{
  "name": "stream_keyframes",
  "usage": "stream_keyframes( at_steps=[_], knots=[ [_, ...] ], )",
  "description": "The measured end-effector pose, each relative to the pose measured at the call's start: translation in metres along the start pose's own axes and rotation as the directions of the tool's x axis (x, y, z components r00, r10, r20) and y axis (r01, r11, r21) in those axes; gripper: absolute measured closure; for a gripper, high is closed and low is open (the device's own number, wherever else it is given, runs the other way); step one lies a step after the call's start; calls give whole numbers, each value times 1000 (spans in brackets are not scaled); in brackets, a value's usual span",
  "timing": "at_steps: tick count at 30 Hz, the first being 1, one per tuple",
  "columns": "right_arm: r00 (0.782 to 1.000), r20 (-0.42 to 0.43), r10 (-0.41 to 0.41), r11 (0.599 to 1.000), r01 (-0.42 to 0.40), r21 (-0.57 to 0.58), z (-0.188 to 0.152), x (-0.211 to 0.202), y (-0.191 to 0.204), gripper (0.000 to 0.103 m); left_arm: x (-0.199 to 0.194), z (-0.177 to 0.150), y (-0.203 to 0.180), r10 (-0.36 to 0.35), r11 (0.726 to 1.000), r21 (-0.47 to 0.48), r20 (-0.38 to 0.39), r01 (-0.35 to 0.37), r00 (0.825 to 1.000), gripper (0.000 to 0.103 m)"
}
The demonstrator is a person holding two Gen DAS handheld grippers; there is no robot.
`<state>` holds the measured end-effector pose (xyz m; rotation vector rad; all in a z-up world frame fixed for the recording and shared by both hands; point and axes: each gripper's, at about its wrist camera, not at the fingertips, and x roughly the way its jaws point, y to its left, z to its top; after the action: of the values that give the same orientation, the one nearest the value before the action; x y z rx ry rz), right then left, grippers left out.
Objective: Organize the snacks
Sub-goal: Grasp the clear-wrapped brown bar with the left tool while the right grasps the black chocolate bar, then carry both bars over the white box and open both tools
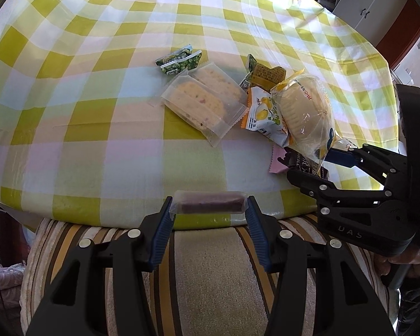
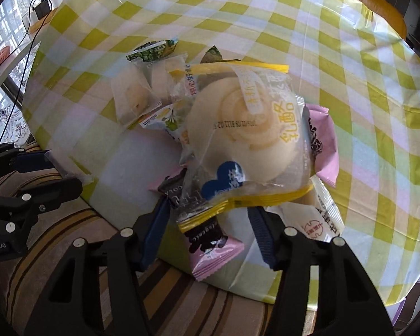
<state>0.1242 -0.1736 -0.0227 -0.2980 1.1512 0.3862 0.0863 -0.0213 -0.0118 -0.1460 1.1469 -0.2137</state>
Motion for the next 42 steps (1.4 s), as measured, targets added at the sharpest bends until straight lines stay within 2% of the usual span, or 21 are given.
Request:
stream_keyframes(
  at_steps=[5, 8, 11, 24, 28, 35, 42],
  knots=[
    [1000, -23, 18, 1000, -18, 21, -4, -1, 5, 58, -1, -1, 3, -17, 1000, -9, 13, 17, 1000, 53],
    [999, -25, 31, 999, -30, 40, -9, -5, 5, 79, -4, -1, 2, -25, 1000, -9, 28, 25, 999, 53],
    [998, -35, 50, 998, -48, 51, -16, -8, 7, 81, -7, 0, 3, -35, 999, -10, 45, 35, 998, 53],
    [999, 15, 45, 994, -46, 98, -46, -47, 8, 81, -28, -3, 3, -70, 997, -16, 118, 72, 991, 53],
    [995, 41, 93, 985, -98, 139, -51, -58, 1, 81, -33, -5, 2, -83, 996, -19, 132, 86, 988, 53],
    [995, 85, 59, 980, -74, 184, -59, -80, -11, 81, -40, -7, -3, -97, 995, -19, 145, 100, 985, 54],
    [994, 112, -2, 963, -28, 267, -75, -94, -40, 81, -39, -10, -32, -148, 989, 35, 136, 144, 980, 54]
  ],
)
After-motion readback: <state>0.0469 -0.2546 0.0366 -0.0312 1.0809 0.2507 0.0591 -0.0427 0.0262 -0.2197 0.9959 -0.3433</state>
